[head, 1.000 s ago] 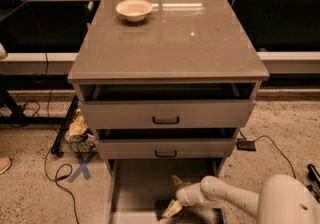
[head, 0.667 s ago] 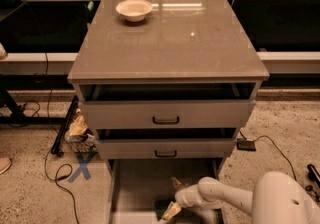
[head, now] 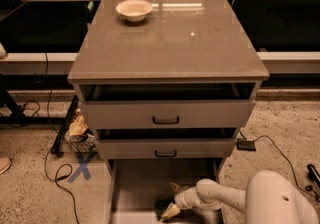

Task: Pick sponge from bottom drawer and place on counter

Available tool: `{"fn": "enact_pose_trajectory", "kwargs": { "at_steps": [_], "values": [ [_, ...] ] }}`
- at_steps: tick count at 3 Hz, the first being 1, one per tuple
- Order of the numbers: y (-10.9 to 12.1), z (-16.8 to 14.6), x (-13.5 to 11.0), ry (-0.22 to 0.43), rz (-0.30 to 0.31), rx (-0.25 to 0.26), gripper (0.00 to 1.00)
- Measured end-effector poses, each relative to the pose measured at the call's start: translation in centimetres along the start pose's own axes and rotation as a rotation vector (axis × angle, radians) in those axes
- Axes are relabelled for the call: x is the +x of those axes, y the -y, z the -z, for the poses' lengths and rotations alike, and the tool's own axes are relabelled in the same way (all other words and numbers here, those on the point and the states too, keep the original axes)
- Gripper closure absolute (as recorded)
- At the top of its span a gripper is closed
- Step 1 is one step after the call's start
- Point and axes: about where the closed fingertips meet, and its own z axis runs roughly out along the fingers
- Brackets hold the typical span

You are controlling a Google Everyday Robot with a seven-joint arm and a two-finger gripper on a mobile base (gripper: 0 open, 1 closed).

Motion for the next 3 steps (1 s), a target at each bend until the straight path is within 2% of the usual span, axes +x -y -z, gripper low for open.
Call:
{"fn": "enact_pose_trajectory", "kwargs": {
  "at_steps": [1,2,3],
  "values": [
    [0.2,-0.5,0.5,-0.005,-0.004,-0.003,0.40],
    [0.5,0.0,0.1,0.020,-0.007,0.000,0.71],
    [0.7,1.6,-1.0,0.062,0.006,0.016,0.94]
  ]
}}
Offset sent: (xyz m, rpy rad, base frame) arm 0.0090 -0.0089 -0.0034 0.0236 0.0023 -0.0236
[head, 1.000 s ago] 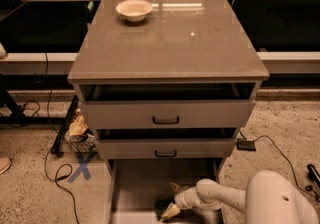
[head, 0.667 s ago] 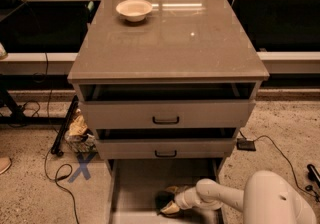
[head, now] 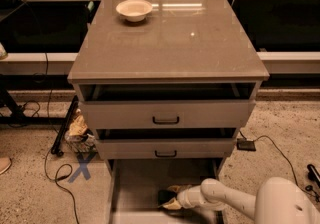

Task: Pick sponge from bottom drawer and place on counter

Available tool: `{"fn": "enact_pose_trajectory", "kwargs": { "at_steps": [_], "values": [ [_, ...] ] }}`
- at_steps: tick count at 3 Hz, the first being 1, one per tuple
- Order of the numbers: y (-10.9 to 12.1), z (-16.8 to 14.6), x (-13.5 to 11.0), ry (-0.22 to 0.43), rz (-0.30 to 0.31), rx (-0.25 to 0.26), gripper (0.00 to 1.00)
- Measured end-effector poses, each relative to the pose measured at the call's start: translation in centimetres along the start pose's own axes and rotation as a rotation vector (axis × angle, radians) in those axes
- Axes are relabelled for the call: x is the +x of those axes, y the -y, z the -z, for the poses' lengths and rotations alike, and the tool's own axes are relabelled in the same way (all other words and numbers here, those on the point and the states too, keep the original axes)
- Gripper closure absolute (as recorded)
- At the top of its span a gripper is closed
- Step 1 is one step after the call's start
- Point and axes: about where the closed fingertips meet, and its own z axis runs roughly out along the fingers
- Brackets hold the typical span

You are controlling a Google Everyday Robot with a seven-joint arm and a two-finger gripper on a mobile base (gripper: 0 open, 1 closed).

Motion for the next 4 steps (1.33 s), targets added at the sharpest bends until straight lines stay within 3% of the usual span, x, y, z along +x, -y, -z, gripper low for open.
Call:
{"fn": "enact_pose_trajectory", "kwargs": {
  "at_steps": [1,3,4],
  "values": [
    [-0.3,4.8,-2.7,0.075,0.039,0.012,1.00],
    [-0.2,19.2,-6.3,0.240,0.111,0.033,1.00],
    [-1.7,20.2,-6.8,0.272,0.119,-0.014,1.00]
  ]
}}
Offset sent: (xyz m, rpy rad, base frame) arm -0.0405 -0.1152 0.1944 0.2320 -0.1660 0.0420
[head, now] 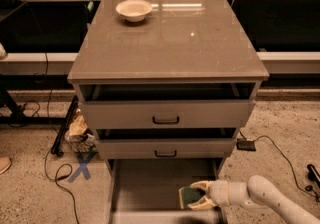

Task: Pick sponge from bottom drawer and place on counter

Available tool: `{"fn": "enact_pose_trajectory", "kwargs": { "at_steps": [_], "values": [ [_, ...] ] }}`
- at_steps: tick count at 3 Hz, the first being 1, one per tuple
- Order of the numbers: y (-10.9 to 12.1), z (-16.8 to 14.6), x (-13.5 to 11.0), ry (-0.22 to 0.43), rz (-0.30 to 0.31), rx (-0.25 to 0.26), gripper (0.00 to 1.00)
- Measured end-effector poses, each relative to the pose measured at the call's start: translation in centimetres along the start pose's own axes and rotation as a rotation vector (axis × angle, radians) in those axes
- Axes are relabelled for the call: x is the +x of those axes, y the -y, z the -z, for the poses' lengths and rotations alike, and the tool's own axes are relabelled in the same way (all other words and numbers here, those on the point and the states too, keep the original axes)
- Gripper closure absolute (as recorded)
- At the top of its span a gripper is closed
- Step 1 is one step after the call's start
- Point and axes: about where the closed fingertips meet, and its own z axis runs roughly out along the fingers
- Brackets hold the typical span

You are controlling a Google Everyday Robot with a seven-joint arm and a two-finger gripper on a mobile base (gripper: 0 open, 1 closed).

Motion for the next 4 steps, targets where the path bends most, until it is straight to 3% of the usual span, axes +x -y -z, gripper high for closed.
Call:
{"fn": "enact_pose_trajectory", "kwargs": {
  "at_steps": [1,2,3,4],
  "values": [
    [0.0,0.0,0.0,0.000,0.000,0.000,1.00],
    [0.0,2.2,-4.0,-0.001,0.051,-0.024,1.00],
    [-0.9,5.4,-10.4,-0.024,0.144,-0.058,1.00],
    [-2.3,9.4,-18.0,-0.048,0.265,-0.043,1.00]
  ]
}}
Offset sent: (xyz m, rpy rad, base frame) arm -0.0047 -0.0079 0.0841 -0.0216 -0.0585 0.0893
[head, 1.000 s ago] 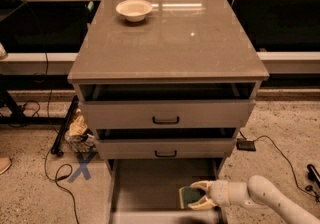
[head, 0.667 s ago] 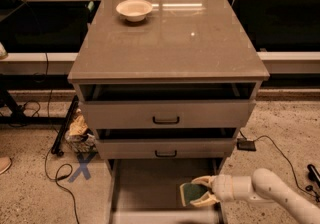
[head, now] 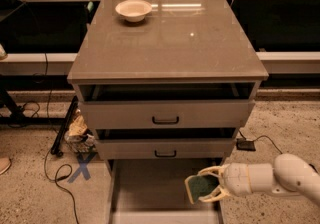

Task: Pick sponge from bottom drawer and place on counter

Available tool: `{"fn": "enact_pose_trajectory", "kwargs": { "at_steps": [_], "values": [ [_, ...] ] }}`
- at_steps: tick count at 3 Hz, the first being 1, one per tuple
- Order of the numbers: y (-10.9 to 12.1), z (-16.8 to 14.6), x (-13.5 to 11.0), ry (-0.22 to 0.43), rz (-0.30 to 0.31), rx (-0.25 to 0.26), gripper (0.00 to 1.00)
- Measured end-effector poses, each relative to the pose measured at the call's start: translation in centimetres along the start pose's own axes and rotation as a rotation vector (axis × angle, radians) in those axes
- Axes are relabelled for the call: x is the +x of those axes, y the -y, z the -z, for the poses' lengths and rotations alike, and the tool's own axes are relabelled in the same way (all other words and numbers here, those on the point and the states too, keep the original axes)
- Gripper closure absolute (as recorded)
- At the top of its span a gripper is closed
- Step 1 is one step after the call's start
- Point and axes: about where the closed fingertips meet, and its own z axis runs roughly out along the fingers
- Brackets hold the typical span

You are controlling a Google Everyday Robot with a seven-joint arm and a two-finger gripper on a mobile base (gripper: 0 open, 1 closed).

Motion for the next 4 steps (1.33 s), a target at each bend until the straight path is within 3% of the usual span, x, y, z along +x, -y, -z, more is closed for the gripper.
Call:
{"fn": "enact_pose_trajectory", "kwargs": {
  "at_steps": [1,2,3,4],
  "values": [
    [0.4,5.5,-8.3,-0.030,0.149,0.058,1.00],
    [0.4,5.5,-8.3,-0.030,0.149,0.058,1.00],
    [3.1,6.4,-11.0,0.006,0.209,0.088,1.00],
    [5.9,8.9,-16.7,0.043,0.315,0.112,1.00]
  ]
}}
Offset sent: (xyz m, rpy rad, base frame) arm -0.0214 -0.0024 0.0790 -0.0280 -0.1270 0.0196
